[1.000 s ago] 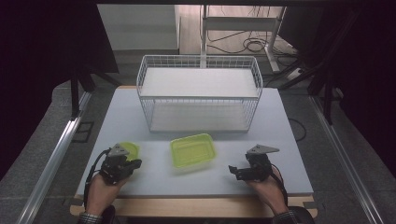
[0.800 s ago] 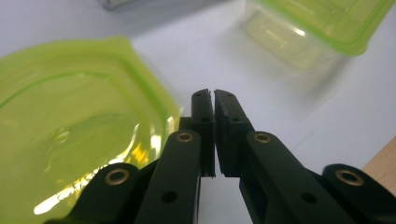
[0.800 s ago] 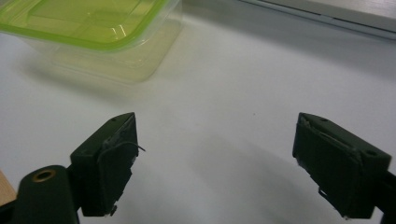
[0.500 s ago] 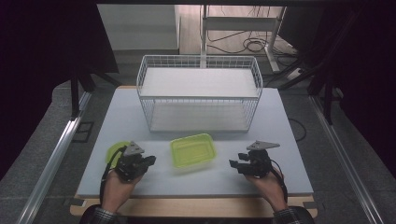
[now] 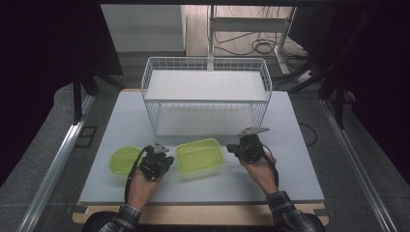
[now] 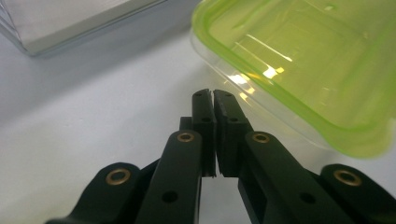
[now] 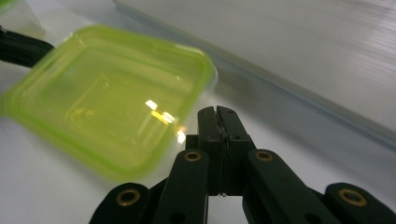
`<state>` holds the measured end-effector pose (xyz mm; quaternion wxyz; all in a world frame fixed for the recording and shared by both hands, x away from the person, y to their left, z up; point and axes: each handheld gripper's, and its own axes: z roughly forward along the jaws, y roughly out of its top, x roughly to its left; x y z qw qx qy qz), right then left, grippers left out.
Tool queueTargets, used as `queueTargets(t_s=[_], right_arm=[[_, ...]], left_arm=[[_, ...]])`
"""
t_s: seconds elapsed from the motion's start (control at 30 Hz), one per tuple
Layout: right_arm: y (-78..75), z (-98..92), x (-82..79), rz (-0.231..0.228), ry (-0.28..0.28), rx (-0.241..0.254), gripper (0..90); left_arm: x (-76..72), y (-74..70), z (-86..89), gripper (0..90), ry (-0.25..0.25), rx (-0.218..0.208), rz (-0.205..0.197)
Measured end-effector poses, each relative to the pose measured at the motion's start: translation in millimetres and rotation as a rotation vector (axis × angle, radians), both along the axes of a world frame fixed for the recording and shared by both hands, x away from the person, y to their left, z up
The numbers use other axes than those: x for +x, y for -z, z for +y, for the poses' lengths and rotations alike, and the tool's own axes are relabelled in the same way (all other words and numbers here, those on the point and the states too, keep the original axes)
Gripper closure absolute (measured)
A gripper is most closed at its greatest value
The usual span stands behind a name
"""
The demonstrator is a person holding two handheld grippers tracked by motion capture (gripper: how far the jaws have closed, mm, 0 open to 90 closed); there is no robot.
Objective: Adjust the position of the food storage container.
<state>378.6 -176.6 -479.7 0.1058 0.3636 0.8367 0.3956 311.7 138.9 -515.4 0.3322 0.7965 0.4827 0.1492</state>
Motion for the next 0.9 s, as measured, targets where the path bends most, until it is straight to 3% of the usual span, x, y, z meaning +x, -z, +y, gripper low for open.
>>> queueTargets(t_s=[0.13, 0.3, 0.5, 0.9], right_arm=[[5.6, 11.6, 14.3, 0.002, 0.011, -0.028, 87.5], [20.1, 18.8, 30.2, 0.05, 0.011, -0.023, 86.7], [23.2, 14.5, 25.5, 0.07, 0.006, -0.014, 86.5], [19.5, -1.1, -3.7, 0.102, -0.009, 0.027, 86.4]], left_arm=[[7.8, 5.9, -3.7, 88.2, -0.004, -0.004, 0.013], [11.3, 10.3, -7.2, 88.2, 0.012, -0.031, 0.022], [5.0, 9.3, -10.6, 88.2, 0.038, -0.03, 0.032], [-15.2, 6.8, -17.7, 88.1, 0.09, -0.001, 0.057]])
